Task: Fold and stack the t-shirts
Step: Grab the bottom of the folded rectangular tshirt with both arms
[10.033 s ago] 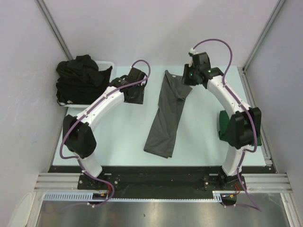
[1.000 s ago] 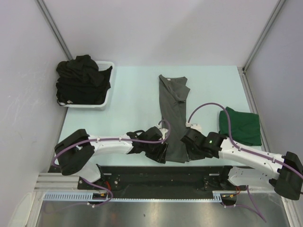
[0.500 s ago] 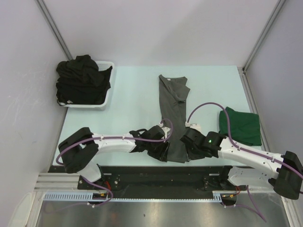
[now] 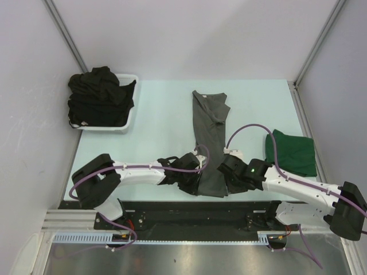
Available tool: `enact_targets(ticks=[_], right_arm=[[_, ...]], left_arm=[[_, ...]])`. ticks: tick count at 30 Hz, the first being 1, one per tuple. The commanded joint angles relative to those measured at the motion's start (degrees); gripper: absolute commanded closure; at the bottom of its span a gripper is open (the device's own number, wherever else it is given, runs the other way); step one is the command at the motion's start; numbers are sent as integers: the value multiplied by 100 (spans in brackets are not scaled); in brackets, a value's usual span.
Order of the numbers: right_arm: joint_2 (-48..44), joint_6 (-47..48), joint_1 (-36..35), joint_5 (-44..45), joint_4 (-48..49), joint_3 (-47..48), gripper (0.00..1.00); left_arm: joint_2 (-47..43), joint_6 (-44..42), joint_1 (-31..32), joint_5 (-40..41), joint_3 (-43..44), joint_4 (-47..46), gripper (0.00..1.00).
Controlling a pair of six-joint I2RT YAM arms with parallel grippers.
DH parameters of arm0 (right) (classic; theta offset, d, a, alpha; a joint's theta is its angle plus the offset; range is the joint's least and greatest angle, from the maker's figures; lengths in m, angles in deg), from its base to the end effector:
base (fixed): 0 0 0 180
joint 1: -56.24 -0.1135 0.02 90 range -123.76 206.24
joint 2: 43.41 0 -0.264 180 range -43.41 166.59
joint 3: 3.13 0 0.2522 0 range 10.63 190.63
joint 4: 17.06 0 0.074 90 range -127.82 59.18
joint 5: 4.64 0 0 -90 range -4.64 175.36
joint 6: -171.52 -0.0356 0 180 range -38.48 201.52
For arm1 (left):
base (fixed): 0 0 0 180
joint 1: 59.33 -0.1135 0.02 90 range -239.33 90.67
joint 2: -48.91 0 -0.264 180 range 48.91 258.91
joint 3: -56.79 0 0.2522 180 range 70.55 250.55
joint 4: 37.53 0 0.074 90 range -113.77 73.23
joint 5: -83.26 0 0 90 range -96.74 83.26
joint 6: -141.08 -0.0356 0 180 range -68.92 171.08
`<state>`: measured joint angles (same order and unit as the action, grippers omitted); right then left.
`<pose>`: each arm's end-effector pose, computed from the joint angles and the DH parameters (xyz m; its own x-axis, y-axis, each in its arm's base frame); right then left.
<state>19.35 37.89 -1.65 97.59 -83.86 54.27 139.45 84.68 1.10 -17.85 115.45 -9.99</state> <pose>0.1040 0.1515 0.2211 -0.9136 -0.1872 -0.3609 -0.2251 0.9721 0.0654 0.1382 -0.2574 0.1505 -0.8529 0.4029 -0.3319 0.5160 0.7467 -0.4197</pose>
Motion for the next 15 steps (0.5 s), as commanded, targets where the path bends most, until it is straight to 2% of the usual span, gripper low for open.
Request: enact_targets(ticks=[1,15], right_arm=[[43,22,14,122,109,198,63],[298,-31,23,-45,496,22,63]], left_arm=[[-10,-73,40,-14,18,90,78],[-54,-188,40,127,370,467,91]])
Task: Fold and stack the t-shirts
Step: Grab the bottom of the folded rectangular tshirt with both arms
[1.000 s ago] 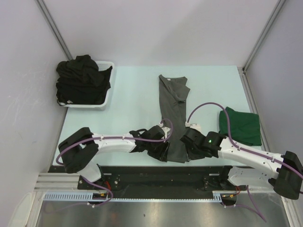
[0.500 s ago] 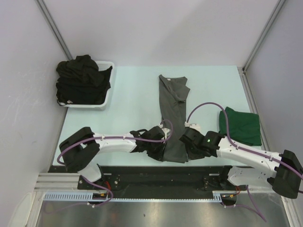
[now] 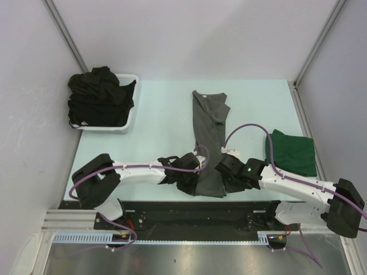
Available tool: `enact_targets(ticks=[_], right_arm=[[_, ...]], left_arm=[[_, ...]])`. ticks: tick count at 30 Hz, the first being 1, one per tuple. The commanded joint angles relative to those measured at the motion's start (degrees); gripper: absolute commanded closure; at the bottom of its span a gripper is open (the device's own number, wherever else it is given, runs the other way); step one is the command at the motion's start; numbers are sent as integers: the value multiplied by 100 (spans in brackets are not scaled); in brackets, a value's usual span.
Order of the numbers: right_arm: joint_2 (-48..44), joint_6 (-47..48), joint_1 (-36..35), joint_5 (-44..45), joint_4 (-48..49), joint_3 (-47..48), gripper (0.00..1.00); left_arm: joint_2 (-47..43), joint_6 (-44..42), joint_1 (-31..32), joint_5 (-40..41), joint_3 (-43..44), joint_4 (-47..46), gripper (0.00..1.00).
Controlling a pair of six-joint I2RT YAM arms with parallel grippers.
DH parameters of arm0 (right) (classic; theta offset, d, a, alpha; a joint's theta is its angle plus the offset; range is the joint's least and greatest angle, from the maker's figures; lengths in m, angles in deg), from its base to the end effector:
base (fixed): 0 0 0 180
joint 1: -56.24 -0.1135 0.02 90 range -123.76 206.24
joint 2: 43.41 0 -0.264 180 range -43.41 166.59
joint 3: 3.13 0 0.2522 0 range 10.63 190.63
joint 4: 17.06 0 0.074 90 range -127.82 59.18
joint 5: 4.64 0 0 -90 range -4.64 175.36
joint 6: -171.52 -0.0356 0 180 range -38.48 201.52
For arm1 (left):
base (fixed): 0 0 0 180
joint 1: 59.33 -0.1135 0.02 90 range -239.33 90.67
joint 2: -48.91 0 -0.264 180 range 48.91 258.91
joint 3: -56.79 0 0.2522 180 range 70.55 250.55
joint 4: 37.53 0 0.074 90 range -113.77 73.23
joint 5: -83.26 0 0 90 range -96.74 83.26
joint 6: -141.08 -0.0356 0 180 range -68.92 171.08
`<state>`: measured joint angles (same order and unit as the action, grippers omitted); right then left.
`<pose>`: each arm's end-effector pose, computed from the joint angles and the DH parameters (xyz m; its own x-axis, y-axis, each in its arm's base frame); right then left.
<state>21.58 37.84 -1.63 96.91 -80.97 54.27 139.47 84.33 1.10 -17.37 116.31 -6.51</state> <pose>0.1086 0.1596 0.2162 -0.9144 -0.1838 -0.3606 -0.2273 0.9704 0.0818 0.1373 -0.2552 0.1512 -0.8567 0.4179 -0.3025 0.5115 0.7640 -0.3932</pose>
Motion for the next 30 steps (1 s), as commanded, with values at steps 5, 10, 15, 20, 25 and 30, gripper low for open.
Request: enact_targets(ticks=[5,10,15,20,25,30], right_arm=[[136,-44,21,5,243,-4,63],[145,-26,21,14,243,-13,63],[180,-70,38,-13,225,-31,63],[172,-97,47,-13,234,-83,63],[224,-193,126,-4,225,-145,63],[347,-255,267,-65,251,-224,62]], left_arm=[[-39,-205,31,9,381,164,100],[-48,-214,31,-53,583,225,100],[-39,-276,31,-53,802,392,100],[-83,-372,40,-9,970,577,100],[-179,-425,40,53,1093,735,100],[-188,-487,31,105,1242,858,100]])
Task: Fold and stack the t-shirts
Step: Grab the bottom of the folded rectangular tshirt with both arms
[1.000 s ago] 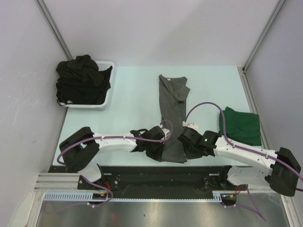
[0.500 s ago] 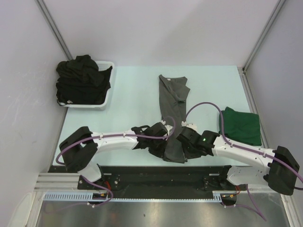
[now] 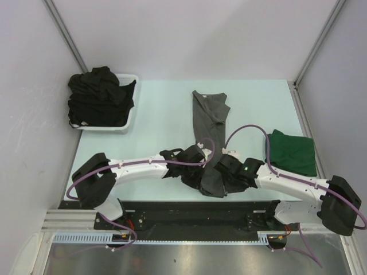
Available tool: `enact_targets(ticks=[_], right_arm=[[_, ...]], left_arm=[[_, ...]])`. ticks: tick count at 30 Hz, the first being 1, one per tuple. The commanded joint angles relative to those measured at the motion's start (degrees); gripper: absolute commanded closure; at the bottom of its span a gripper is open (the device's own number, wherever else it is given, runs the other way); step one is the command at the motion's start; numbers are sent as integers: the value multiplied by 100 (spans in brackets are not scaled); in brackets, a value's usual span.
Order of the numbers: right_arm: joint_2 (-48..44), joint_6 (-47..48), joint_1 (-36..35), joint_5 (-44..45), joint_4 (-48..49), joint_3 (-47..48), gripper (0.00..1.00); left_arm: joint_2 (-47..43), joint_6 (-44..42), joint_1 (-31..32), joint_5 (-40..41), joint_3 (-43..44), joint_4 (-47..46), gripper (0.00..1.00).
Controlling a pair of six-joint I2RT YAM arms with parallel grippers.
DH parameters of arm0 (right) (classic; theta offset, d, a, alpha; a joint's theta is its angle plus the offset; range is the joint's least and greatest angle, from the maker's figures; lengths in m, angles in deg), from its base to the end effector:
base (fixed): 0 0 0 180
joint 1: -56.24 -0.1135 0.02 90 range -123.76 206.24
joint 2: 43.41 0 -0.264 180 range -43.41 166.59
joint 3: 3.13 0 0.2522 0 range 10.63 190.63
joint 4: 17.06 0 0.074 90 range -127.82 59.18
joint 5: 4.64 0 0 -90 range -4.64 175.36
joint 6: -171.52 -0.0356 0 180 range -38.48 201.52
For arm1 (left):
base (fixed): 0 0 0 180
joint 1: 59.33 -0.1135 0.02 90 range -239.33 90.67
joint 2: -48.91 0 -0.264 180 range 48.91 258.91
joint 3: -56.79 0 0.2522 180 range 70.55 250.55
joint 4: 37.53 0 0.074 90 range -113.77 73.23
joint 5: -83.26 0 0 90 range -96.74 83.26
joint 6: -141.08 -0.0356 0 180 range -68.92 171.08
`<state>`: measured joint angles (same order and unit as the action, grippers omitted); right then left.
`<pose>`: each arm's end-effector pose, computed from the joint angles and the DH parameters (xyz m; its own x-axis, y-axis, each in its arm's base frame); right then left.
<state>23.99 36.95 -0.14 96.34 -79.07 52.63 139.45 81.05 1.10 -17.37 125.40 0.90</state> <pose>0.1143 0.1597 0.2018 -0.9313 -0.1565 -0.3288 -0.1884 0.9798 0.0674 0.1474 -0.2732 0.1886 -0.8211 0.4522 -0.3483 0.5653 0.7291 -0.3859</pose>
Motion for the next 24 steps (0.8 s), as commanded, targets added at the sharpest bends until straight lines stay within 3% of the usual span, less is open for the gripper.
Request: enact_targets(ticks=[1,24], right_arm=[[133,-165,179,-8,87,-86,62],[687,-420,619,-290,492,-34,62]], left_arm=[[-195,-185,40,131,368,152,100],[-107,-431,22,140,1098,583,100]])
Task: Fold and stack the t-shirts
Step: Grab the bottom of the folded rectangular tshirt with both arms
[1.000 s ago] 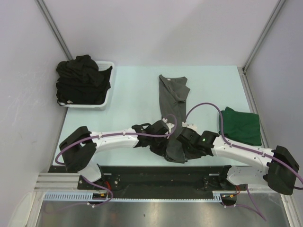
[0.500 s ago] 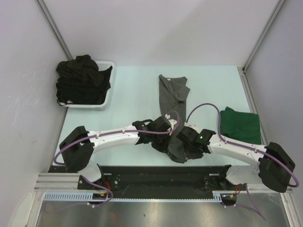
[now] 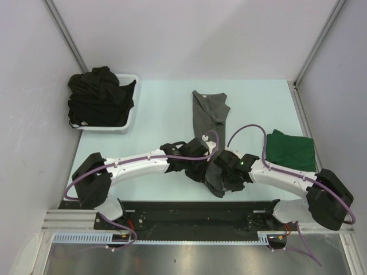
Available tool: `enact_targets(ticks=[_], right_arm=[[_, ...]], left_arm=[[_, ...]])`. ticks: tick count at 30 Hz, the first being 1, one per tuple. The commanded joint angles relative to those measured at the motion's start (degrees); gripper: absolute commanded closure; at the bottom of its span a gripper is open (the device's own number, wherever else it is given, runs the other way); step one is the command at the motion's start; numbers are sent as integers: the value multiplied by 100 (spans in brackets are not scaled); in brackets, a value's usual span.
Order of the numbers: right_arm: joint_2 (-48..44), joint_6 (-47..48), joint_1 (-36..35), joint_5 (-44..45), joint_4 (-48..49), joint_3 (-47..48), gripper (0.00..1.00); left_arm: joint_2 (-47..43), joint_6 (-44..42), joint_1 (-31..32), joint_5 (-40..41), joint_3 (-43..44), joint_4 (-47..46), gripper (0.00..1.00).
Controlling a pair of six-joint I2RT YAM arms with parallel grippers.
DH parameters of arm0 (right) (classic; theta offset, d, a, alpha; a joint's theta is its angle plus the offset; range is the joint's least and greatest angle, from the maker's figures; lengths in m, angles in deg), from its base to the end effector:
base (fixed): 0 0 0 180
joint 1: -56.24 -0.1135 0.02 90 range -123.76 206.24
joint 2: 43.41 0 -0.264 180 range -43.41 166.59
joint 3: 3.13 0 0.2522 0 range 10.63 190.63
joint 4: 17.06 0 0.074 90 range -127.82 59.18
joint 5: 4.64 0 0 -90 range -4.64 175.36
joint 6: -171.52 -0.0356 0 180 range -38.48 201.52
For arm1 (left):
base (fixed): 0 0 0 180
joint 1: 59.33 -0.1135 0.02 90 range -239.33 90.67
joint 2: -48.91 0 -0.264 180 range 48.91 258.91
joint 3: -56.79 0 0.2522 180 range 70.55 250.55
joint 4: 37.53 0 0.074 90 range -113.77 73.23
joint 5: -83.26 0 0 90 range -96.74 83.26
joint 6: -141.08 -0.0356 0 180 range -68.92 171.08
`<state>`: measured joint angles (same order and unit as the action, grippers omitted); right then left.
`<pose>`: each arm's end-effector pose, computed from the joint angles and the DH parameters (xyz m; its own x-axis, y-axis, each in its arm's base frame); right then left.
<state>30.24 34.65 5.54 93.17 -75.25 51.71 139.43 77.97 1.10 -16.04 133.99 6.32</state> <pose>0.1361 0.1587 0.1790 -0.9673 -0.0403 -0.2504 -0.0605 0.9954 0.0737 0.1564 -0.2872 0.2277 -0.7776 0.4660 -0.4221 0.6165 0.6969 -0.3663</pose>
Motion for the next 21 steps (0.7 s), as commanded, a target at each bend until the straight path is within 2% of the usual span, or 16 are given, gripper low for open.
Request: enact_targets(ticks=[1,6,10,15,21], right_arm=[[71,-191,42,27,118,84,62],[-34,-191,-97,369,-13,295,62],[-866,-252,-213,414,240,138,61],[-1712,-657,112,37,715,-442,57],[-1670,-726,192,229,382,-373,57]], left_arm=[[-105,-132,22,-2,248,41,100],[-70,-185,13,42,362,120,100],[-52,-220,-13,34,432,147,100],[-34,-237,-39,-1,424,164,100],[-17,-272,-48,-72,397,199,100]])
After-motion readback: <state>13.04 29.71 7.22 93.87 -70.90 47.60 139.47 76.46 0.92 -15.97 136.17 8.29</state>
